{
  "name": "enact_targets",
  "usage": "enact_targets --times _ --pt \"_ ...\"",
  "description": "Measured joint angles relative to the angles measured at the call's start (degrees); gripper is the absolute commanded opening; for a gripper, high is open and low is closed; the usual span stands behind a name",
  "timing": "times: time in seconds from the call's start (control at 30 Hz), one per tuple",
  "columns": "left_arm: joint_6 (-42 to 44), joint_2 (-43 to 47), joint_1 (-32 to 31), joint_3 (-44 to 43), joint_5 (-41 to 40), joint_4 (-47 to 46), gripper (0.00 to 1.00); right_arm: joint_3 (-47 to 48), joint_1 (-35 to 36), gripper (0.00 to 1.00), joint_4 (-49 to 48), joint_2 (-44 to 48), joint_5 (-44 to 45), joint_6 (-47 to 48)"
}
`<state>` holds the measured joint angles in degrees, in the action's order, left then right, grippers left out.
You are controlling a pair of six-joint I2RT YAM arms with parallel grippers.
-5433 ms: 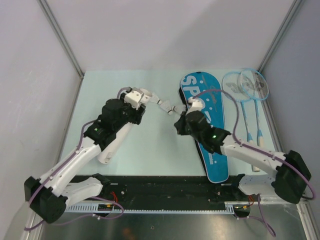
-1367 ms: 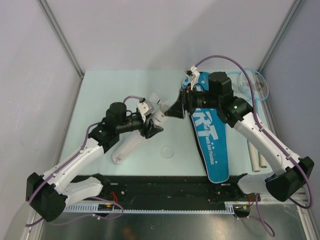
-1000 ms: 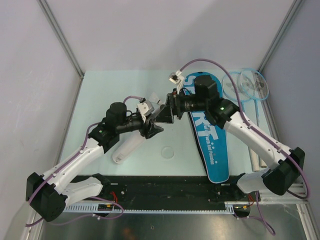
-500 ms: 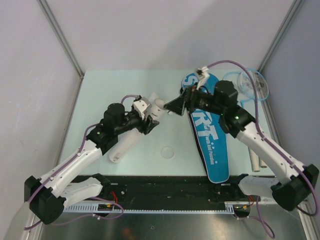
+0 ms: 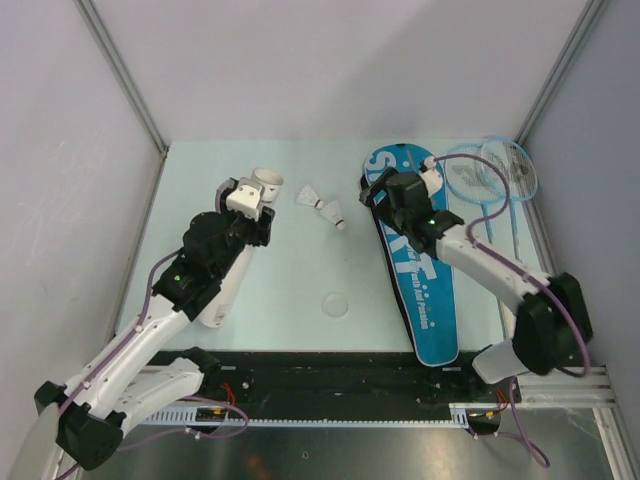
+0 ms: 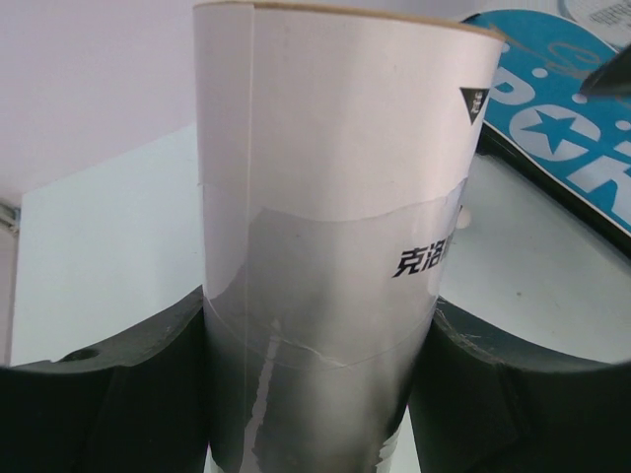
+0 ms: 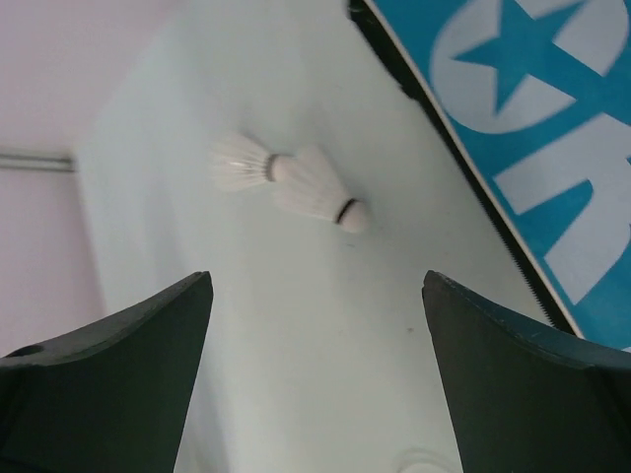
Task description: Pack up the badminton gear
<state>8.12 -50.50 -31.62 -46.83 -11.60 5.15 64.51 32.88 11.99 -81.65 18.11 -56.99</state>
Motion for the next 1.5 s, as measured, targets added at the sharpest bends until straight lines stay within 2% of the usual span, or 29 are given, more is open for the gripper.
enact_targets --times 0.1,0.23,0.47,0.6,0.73,0.77,0.8,0.83,1.07,1.37,1.4,1.5 --pt "0.0 1.0 0.0 0.2 -1.6 -0.1 0.25 1.3 0.4 0.87 1.3 -7.1 1.6 -2.3" --pt "0.0 1.4 0.0 0.4 -2.2 -0.2 0.26 8.6 1.5 0.84 4.5 -17.2 3.5 -4.3" --pt "0.0 1.5 0.3 0.8 -2.2 -0.2 0.25 32.7 5.0 0.81 14.4 -35.0 6.7 -6.2" --pt "0.0 2.1 0.6 1.1 -2.3 -0.3 0.25 46.7 6.7 0.73 22.4 -44.0 10.0 -7.4" --pt "0.0 2.8 0.6 1.2 -2.3 -0.3 0.25 54.2 7.8 0.66 28.4 -49.6 11.9 -8.9" --pt "0.0 3.0 0.6 1.2 -2.3 -0.3 0.25 55.1 8.0 0.64 29.5 -50.7 12.3 -9.0" --pt "0.0 3.1 0.6 1.2 -2.3 -0.4 0.25 55.8 8.2 0.56 30.5 -51.6 12.7 -9.1" --pt "0.0 3.3 0.6 1.2 -2.3 -0.4 0.25 56.5 8.3 0.52 31.4 -52.6 12.9 -9.0" --pt "0.0 3.6 0.7 1.2 -2.2 -0.5 0.25 58.4 8.6 0.43 34.6 -56.4 15.2 -7.5" --pt "-0.1 3.6 0.9 1.2 -1.8 -0.6 0.24 59.3 8.6 0.20 36.4 -56.6 17.5 -6.9" --pt "-0.1 3.6 0.9 1.2 -1.7 -0.7 0.24 59.3 8.6 0.11 36.5 -56.6 17.8 -6.5" --pt "-0.1 3.6 0.9 1.3 -1.7 -0.8 0.24 59.3 8.6 0.00 36.6 -56.6 18.1 -5.6"
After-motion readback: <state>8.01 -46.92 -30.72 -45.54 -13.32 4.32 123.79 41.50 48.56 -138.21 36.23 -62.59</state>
